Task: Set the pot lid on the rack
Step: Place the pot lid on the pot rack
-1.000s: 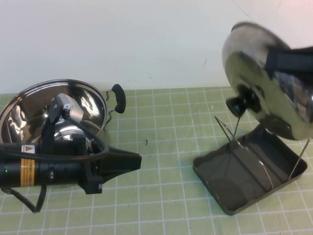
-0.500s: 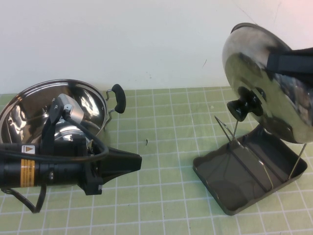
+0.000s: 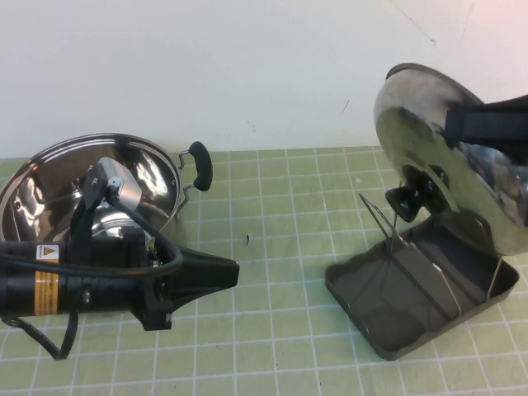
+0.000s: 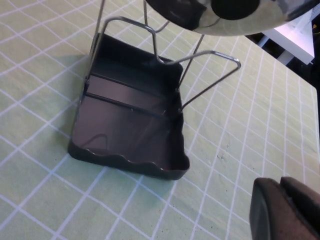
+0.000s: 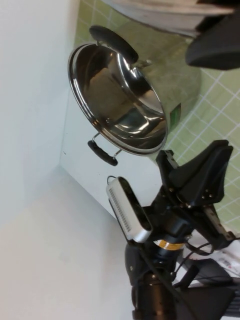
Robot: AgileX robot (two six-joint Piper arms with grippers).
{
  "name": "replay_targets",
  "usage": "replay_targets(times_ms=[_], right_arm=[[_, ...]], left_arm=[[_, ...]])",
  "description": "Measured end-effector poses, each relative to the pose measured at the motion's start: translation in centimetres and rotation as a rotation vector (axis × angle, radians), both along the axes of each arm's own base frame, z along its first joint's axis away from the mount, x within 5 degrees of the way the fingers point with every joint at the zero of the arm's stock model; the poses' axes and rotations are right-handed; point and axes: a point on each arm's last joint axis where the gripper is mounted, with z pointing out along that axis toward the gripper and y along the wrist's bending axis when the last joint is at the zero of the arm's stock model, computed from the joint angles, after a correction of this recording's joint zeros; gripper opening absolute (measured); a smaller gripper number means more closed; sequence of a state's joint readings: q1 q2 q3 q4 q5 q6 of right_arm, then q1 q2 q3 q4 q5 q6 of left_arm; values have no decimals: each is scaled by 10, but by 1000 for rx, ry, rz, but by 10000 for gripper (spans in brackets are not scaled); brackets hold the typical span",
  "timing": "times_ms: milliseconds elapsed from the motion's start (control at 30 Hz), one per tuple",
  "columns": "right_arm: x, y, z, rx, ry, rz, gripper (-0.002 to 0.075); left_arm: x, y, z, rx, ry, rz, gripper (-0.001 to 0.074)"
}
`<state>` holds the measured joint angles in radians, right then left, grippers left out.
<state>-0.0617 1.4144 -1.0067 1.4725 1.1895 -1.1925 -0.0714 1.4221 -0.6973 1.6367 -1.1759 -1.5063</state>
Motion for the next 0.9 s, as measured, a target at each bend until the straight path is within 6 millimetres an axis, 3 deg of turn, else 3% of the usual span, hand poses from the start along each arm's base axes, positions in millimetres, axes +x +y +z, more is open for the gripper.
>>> replay_targets(times_ms=[233,367,667,900], right_arm=[[14,-1,-17,8,74,-11,27],[15,-2,-15,31,70,-25,27],[12,-1,15,48,-40,-28,27],[9,-1,57,73,-100,-27,27]], left_arm=[[0,0,0,3,-11,-4,1],[0,0,0,4,-11,-5,1],[-1,0,-1,16,-14,-14,1],[-1,0,-2,24,-14,-20,1]])
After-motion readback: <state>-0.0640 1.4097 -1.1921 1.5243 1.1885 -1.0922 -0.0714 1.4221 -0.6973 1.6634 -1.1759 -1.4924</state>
